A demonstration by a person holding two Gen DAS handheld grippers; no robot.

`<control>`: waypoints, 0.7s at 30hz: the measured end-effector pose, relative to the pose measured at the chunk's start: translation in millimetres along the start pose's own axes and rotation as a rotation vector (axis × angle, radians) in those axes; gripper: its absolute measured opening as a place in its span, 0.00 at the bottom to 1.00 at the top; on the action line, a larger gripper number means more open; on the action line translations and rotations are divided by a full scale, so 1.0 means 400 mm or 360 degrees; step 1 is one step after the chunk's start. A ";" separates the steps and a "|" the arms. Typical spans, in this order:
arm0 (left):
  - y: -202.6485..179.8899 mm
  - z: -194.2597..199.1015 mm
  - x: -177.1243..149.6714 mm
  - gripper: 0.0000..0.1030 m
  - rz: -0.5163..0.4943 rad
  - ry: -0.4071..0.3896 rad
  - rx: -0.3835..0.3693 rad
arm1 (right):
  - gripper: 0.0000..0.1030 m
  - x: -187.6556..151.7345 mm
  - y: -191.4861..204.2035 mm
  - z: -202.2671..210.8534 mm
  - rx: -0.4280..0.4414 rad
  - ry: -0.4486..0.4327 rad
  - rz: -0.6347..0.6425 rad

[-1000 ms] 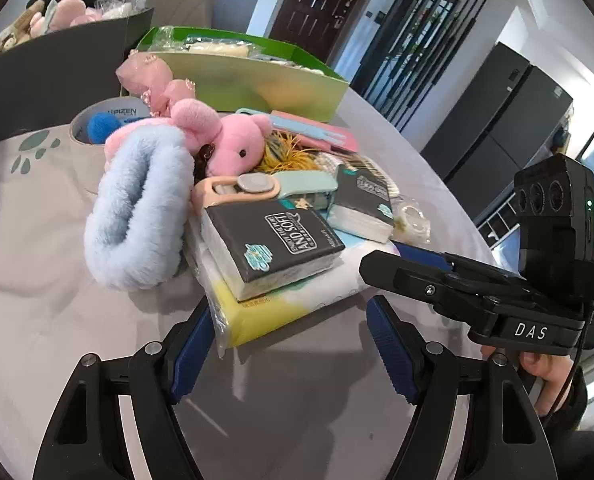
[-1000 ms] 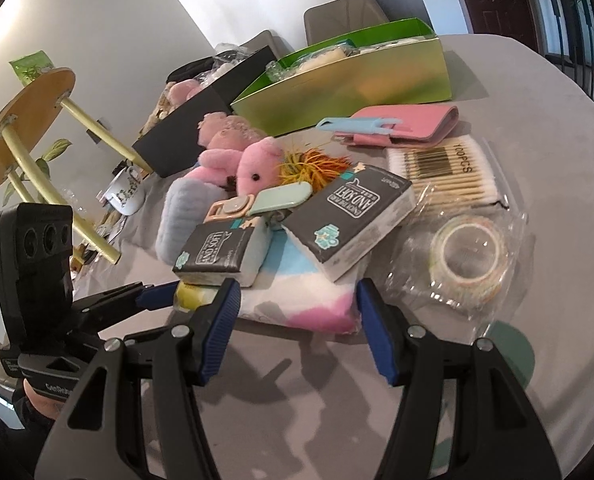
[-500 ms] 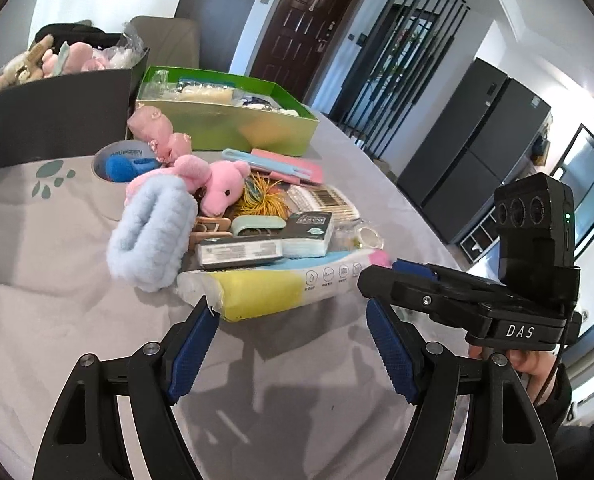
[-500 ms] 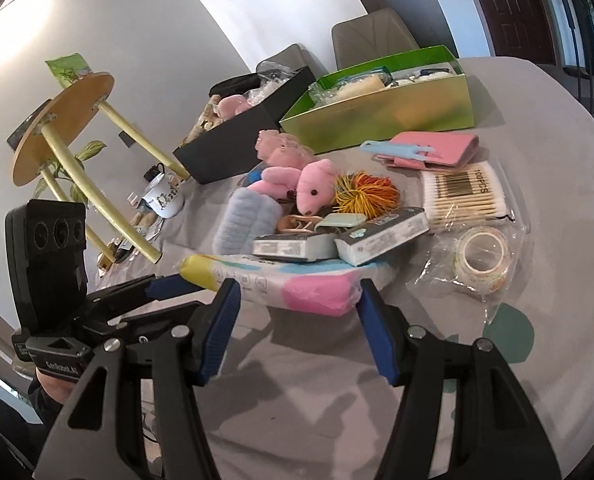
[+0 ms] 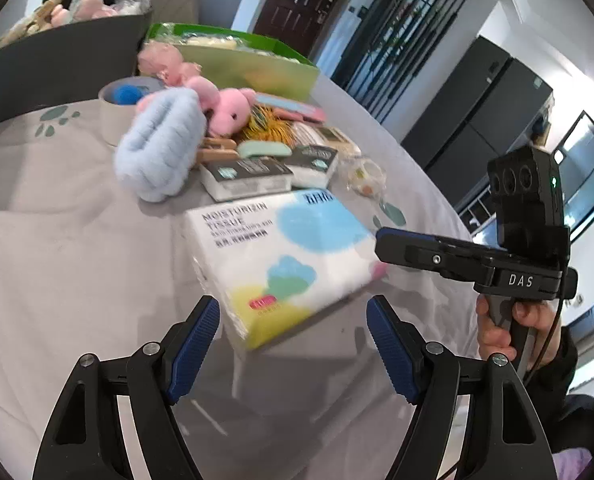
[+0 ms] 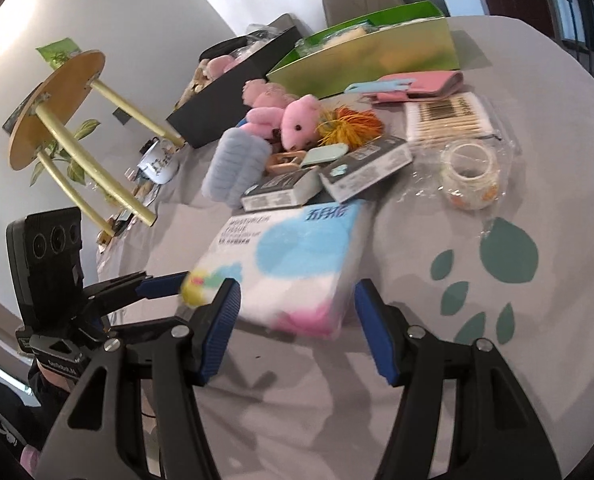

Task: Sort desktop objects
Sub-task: 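Move the left tool down onto the white moisturizing tissue pack, then close the left tool on the edge of the tissue pack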

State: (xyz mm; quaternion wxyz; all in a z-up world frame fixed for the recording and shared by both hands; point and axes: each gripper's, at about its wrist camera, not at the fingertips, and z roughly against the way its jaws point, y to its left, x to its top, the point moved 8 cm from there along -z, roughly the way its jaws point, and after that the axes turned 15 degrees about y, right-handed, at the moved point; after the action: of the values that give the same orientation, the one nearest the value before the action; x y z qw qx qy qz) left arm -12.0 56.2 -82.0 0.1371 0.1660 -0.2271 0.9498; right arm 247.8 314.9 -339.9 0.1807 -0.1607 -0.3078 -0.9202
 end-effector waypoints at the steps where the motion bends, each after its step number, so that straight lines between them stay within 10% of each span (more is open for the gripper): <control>1: 0.003 0.004 0.002 0.74 0.0007 -0.0010 -0.0003 | 0.59 0.003 0.000 0.002 -0.0003 -0.0010 0.0001; 21: 0.066 -0.058 0.053 0.63 0.0124 -0.0025 0.0038 | 0.43 0.037 -0.016 -0.067 -0.0187 -0.0001 0.0036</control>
State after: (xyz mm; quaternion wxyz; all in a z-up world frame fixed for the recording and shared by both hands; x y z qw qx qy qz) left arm -45.9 48.6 -103.9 0.0964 0.1660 -0.2232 0.9557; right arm 226.9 299.7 -357.3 0.1812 -0.1747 -0.2514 -0.9346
